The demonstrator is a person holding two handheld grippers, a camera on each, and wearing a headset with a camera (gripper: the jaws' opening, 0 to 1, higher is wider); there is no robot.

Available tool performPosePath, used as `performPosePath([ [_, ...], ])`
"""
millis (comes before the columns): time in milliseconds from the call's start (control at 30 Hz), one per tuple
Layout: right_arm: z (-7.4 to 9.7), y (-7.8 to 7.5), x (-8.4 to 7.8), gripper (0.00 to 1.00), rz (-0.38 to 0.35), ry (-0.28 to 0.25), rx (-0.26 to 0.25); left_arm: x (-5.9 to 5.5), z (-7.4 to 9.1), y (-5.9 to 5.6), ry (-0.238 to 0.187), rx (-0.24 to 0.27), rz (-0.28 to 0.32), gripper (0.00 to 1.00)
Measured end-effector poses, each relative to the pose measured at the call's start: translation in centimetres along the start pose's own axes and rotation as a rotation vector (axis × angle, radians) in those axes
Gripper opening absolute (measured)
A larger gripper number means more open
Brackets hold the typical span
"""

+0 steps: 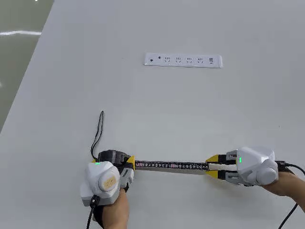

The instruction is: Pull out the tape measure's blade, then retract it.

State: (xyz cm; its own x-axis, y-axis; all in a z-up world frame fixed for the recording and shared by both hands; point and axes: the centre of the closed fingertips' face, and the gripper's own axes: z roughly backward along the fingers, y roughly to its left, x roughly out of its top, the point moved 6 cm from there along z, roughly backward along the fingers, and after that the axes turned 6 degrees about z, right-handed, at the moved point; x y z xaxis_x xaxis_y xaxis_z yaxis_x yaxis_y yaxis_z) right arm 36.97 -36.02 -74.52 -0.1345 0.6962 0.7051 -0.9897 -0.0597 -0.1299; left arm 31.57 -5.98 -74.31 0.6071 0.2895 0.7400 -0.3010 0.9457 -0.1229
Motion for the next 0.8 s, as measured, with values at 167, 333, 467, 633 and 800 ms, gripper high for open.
performPosePath([
  [167,-0.12,-0.1,0.08,0.13,-0.001,-0.002,-0.003,-0.07,0.04,0.02,-0.001,0.0,0.02,0.66],
  [333,-0.04,0.01,0.16,0.13,-0.001,-0.001,0.0,-0.14,0.22,-0.05,-0.025,0.0,0.115,0.66],
  [467,-0.02,0.14,0.22,0.13,-0.001,-0.001,0.002,0.0,0.42,0.17,-0.033,0.0,0.134,0.67],
  [633,-0.01,0.14,0.17,0.13,-0.004,-0.001,0.001,-0.06,-0.09,0.09,-0.021,0.005,0.133,0.69],
  [800,0.13,0.16,0.34,0.13,-0.007,-0.004,-0.001,-0.23,-0.29,-0.05,-0.005,0.008,0.158,0.67],
])
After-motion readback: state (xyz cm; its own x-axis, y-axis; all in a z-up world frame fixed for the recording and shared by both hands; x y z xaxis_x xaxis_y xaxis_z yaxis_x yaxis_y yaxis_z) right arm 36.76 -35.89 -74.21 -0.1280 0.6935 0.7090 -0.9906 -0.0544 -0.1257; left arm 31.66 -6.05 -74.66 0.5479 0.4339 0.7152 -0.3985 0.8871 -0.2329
